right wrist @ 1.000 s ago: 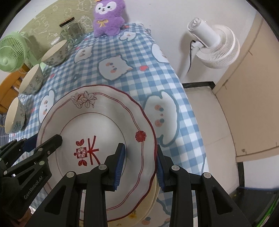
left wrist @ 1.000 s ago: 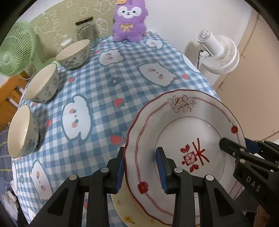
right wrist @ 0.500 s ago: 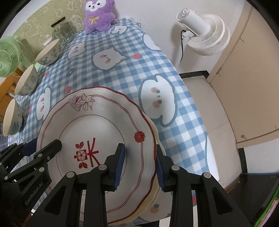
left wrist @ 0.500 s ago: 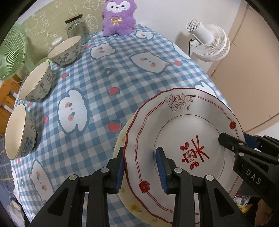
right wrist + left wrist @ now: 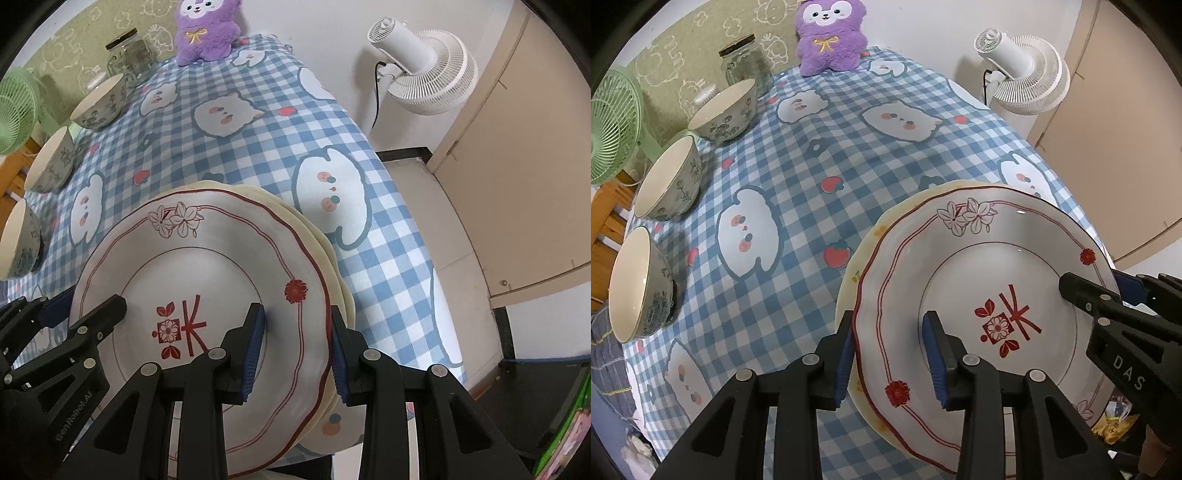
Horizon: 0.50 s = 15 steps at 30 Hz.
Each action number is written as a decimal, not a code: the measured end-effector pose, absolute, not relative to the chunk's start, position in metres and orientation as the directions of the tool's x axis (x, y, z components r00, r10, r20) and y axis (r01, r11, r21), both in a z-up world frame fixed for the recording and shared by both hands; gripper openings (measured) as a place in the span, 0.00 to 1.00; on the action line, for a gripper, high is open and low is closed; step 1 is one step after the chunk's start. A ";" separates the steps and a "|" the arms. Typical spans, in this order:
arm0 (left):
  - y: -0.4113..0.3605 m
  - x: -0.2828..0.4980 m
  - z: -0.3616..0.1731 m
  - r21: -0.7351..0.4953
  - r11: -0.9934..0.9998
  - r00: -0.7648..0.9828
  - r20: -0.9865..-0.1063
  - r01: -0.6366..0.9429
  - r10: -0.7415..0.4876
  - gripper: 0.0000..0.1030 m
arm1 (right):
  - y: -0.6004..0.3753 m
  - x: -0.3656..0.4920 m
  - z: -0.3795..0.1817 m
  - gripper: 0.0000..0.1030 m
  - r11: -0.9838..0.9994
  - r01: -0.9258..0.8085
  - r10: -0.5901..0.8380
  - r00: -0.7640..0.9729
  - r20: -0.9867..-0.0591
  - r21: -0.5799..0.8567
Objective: Organize plates and bowls
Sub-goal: 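Lower the red-rimmed plate onto the yellow-flowered plates with both grippers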
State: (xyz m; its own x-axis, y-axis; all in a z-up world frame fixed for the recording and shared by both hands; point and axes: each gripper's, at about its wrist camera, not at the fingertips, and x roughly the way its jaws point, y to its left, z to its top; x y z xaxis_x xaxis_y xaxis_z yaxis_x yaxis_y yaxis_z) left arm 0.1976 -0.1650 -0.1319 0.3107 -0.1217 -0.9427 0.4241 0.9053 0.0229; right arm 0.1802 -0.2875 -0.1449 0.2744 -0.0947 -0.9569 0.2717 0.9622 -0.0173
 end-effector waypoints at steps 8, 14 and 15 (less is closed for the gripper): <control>-0.170 0.194 -0.133 0.055 0.892 0.334 -0.936 0.448 -0.110 0.36 | -0.282 0.181 -0.147 0.35 0.963 0.262 -0.131 0.259 -0.957 -0.061; -0.170 0.197 -0.133 0.054 0.889 0.338 -0.934 0.454 -0.116 0.40 | -0.278 0.184 -0.148 0.39 0.959 0.266 -0.162 0.244 -0.956 -0.094; -0.169 0.197 -0.133 0.051 0.890 0.338 -0.934 0.453 -0.119 0.40 | -0.277 0.185 -0.149 0.41 0.960 0.263 -0.159 0.242 -0.957 -0.093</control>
State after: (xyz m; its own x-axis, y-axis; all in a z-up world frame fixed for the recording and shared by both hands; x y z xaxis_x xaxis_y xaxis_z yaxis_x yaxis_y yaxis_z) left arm 0.1971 -0.1694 -0.1330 0.3377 -0.1187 -0.9337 0.4533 0.8899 0.0508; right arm 0.1848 -0.2771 -0.1490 0.2415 -0.1590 -0.9573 0.2629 0.9603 -0.0932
